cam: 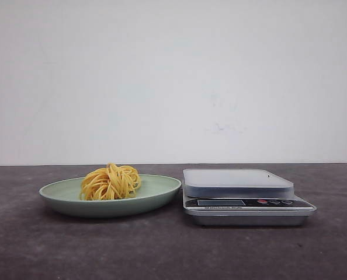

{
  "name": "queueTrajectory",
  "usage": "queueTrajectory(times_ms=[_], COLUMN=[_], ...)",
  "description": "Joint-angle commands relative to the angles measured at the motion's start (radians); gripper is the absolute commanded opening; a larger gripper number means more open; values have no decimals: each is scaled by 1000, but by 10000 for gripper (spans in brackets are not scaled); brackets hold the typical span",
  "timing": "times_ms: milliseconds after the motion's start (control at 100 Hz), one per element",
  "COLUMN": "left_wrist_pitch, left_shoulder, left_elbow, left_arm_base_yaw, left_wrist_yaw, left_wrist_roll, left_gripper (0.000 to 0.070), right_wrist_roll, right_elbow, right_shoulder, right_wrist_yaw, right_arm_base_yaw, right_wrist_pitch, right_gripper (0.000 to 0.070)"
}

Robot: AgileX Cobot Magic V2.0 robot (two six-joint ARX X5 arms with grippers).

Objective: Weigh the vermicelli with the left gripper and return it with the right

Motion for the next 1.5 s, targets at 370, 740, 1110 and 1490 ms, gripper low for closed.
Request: queueTrajectory(times_ms=[370,740,1110,1490], left_wrist_pitch=[-211,-231,-259,-261], left_shoulder=[358,519,986,1450], left_elbow=[528,609,698,821], left_arm_base_yaw=[0,-16,-176,-305], left_wrist_yaw=[160,329,310,250], left_wrist_roll=[-29,-51,-64,-40], left_gripper=[531,527,505,503], right_wrist_roll=[-59,-87,-88,-116], right_elbow=[496,595,595,595], right_shoulder=[279,362,399,460], right_wrist_yaw=[-200,-290,-320,-325], right_arm_base_yaw=[1,5,22,65], right_wrist_pitch=[-220,-284,-359,-401], right_gripper=[268,529,566,566])
